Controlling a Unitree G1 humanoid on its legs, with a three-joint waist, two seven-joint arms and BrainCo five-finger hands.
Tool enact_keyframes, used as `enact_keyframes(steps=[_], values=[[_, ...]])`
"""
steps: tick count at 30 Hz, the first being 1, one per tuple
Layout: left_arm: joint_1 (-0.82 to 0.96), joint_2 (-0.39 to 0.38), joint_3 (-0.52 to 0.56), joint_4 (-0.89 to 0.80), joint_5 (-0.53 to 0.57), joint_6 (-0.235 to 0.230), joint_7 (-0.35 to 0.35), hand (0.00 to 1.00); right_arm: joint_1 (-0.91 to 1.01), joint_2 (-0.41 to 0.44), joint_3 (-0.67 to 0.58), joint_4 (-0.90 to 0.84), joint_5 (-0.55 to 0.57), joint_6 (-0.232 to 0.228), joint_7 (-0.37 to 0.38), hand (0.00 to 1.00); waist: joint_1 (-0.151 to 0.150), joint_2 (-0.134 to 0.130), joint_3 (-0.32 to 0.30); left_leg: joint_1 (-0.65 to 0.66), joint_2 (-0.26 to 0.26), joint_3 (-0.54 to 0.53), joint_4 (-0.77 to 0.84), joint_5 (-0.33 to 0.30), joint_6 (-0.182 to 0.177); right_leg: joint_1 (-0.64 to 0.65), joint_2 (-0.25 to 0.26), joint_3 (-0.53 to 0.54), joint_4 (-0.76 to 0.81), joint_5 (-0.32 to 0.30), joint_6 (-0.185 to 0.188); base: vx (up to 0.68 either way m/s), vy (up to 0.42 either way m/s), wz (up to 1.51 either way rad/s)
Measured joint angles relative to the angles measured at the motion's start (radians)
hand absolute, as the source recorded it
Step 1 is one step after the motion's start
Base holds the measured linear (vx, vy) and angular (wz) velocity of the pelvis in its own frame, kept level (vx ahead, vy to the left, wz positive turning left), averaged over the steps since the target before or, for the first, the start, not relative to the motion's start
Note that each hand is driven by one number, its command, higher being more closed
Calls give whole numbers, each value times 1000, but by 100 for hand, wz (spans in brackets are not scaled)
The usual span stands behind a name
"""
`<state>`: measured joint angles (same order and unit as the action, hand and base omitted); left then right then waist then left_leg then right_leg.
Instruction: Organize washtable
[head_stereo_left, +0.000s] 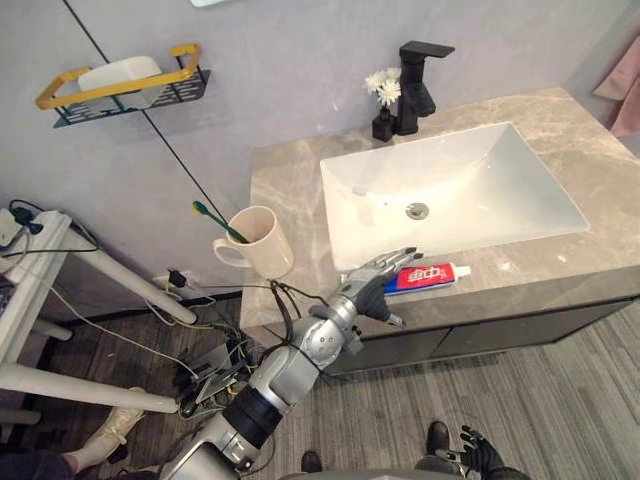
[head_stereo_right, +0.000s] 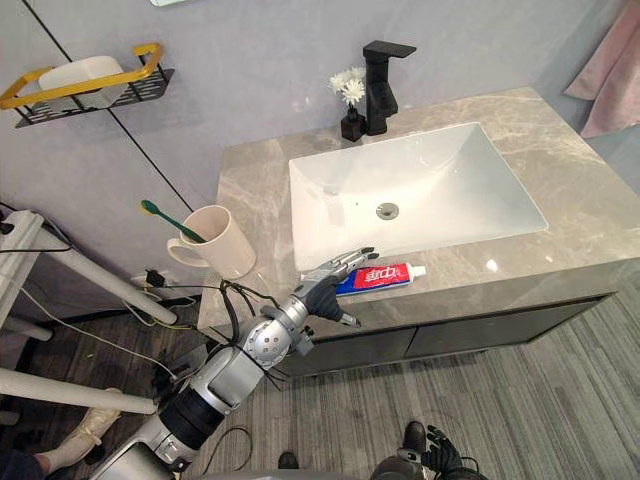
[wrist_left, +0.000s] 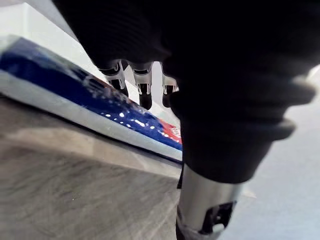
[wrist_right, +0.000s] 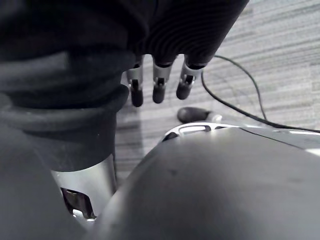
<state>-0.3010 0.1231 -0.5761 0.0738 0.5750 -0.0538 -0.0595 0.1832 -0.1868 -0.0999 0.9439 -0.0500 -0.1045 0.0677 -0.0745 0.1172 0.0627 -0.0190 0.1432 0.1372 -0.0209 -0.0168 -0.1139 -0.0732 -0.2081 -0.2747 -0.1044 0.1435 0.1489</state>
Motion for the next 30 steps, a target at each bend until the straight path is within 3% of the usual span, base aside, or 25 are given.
enact_keyframes(steps=[9, 14, 15, 30], values=[[-18, -15, 34, 50, 38, -1, 48, 0, 0, 19, 26, -29, 0, -1, 0, 0, -11, -32, 22, 2, 0, 2, 0, -2, 1, 1, 0, 0, 0, 0, 0, 0, 0, 0], [-33, -23, 47, 91, 74, -4, 82, 0, 0, 18, 37, -40, 0, -2, -1, 0, -20, -35, 23, 6, 0, 4, 0, -4, 1, 3, 0, 3, -1, 0, 0, 0, 0, 0], [-33, -25, 48, 99, 87, -9, 88, 100, 0, 18, 38, -40, 0, -2, -1, 0, -20, -35, 24, 8, 0, 4, 0, -4, 1, 4, 0, 2, -1, 0, 0, 0, 0, 0], [-46, -40, 61, 191, 152, -80, 177, 100, -1, 16, 45, -36, 1, -8, -8, 0, -20, -46, 31, -4, 0, 4, 1, -11, -3, -8, 0, 6, -1, -1, 1, 0, 0, 0]])
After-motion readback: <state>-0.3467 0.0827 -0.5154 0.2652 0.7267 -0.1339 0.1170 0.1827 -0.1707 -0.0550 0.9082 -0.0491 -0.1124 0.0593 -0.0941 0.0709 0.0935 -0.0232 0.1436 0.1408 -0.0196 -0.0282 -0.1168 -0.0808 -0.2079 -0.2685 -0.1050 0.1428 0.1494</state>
